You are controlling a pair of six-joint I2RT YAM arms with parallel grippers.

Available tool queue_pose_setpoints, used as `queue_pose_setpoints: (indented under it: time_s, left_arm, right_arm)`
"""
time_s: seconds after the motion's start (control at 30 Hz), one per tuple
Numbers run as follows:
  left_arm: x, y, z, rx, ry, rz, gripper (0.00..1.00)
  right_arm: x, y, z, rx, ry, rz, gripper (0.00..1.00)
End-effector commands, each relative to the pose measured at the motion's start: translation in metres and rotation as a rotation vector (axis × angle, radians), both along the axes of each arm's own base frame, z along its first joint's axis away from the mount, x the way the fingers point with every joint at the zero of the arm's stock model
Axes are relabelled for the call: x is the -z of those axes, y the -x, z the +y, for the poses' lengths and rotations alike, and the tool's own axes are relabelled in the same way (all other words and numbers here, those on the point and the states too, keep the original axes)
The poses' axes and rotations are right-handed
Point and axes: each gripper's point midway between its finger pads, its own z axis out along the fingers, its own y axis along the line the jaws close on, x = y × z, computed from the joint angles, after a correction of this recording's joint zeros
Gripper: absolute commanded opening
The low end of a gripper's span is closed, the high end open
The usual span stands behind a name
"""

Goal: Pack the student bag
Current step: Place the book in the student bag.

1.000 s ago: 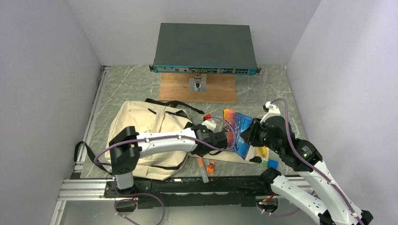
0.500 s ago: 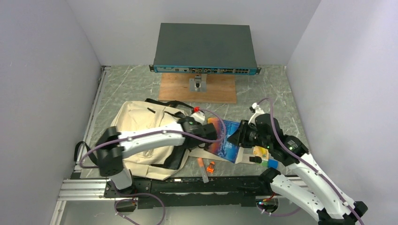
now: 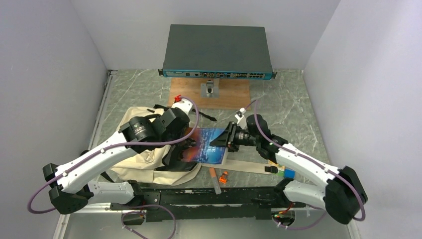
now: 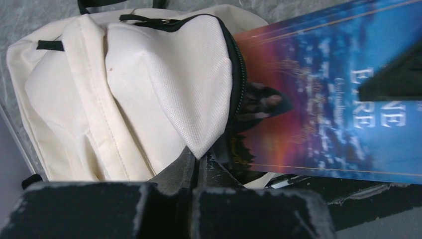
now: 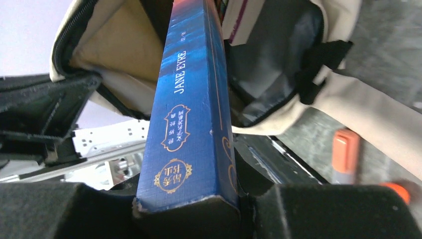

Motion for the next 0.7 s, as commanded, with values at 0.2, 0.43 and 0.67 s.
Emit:
queue_pose_setpoints:
  time_s: [0.2,0.43,0.67]
  left_arm:
    - [-0.040,0.001,-0.023,0.144,0.143,-0.074,0.00]
    - [-0.046,0.006,-0.022,0.167,0.164,-0.081,0.00]
    - [-0.055,0.007,-0.027,0.160,0.173,-0.046,0.00]
  right_arm:
    - [-0.106,-0.006,0.072,-0.113,-0.365,-0.153,0.00]
    - [-0.116,-0.008,0.099,-0.111,-0.436,-0.263,0.00]
    - [-0.117,-0.038,0.122,-0.015,-0.456,-0.330,0.00]
